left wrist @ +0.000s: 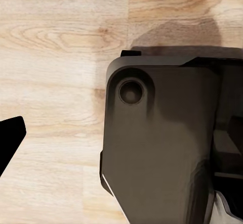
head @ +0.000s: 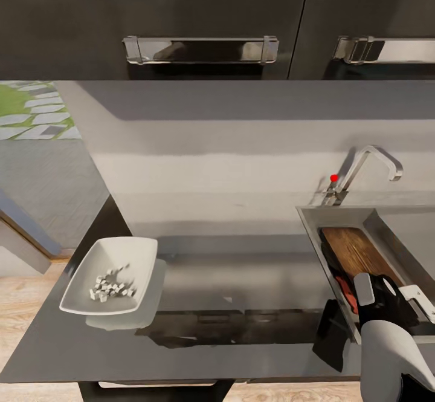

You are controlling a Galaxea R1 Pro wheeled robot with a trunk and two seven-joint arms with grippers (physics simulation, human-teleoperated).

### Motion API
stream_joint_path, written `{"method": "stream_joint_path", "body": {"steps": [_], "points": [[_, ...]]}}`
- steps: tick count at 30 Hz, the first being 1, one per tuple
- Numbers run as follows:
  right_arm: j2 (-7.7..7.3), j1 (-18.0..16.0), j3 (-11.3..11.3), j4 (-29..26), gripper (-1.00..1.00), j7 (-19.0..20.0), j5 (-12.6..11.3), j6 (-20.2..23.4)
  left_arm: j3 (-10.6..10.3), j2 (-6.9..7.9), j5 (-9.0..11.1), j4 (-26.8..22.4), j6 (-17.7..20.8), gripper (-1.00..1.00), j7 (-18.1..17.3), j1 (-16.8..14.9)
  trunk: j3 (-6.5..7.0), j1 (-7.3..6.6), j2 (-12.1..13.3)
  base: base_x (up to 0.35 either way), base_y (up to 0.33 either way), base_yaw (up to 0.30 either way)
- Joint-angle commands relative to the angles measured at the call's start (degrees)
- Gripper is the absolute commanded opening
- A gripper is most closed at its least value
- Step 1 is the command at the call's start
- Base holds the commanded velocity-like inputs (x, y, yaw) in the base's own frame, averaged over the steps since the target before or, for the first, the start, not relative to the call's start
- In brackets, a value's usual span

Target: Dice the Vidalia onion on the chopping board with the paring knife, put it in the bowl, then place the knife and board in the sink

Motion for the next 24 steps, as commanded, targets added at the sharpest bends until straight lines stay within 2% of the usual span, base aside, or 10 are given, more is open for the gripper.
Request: {"method": "stream_joint_path", "body": {"steps": [1,14,21,24], "points": [[-0.03,0.0,0.0,0.0,1.0,-0.1,-0.4,-0.2,-0.5,-0.04,0.6,0.3,-0.4,1.0,0.1,-0.1,-0.08,0.02,-0.1,0.0,0.0,0.0],[-0.1,0.0,0.1,-0.3,1.0,-0.2,-0.5,0.4,-0.5,-0.04,0.6,0.3,-0.4,1.0,0.1,-0.1,-0.08,0.02,-0.1,0.0,0.0,0.0],[-0.15,0.0,0.2,-4.0,1.0,-0.2,-0.6,8.1,-0.5,-0.04,0.6,0.3,-0.4,1.0,0.1,-0.1,-0.08,0.02,-0.1,0.0,0.0,0.0],[0.02,0.0,1.0,-8.2,1.0,0.2,-0.6,14.0,-0.5,-0.04,0.6,0.3,-0.4,1.0,0.1,-0.1,-0.08,0.02,-0.1,0.0,0.0,0.0]]}}
